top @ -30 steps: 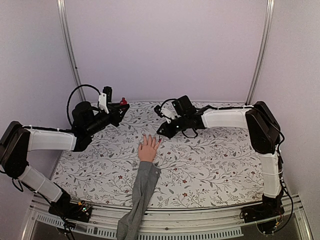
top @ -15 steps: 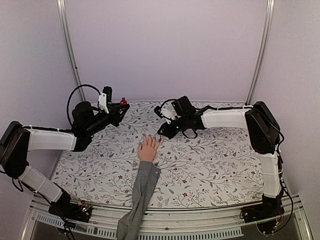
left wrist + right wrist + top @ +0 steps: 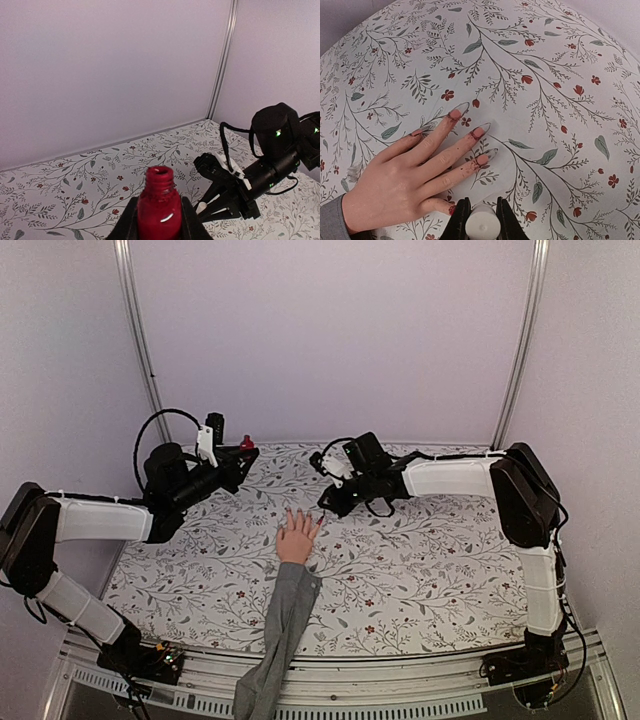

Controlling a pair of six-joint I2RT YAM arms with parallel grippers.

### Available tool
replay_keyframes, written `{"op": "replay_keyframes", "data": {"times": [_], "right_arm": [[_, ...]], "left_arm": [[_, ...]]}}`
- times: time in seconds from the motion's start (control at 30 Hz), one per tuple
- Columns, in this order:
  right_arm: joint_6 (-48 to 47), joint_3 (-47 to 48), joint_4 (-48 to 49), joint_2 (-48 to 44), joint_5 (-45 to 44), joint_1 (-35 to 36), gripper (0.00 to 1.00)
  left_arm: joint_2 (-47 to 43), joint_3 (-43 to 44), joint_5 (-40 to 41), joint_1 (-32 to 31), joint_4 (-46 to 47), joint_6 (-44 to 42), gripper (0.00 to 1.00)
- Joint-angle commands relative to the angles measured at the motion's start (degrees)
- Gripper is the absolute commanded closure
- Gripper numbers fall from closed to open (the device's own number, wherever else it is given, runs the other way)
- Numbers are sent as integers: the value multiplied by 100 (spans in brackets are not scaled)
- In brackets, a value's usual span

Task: Paint the nails
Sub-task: Paint the nail polish on the nail.

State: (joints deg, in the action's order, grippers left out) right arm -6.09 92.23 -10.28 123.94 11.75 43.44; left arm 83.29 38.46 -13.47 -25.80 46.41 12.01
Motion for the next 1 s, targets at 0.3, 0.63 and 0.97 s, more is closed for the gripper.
{"op": "replay_keyframes", "data": {"times": [0.3, 0.63, 0.97], "right_arm": [[-42, -199, 36, -702, -345, -140, 100], [-31, -648, 286, -1527, -165, -325, 100], [-76, -1079, 374, -2541, 256, -354, 100]], "left_arm": [[-133, -61, -5, 70, 183, -80, 100], [-214, -23, -214, 46, 66, -199, 100], [-352, -14, -620, -237, 179, -421, 100]]}}
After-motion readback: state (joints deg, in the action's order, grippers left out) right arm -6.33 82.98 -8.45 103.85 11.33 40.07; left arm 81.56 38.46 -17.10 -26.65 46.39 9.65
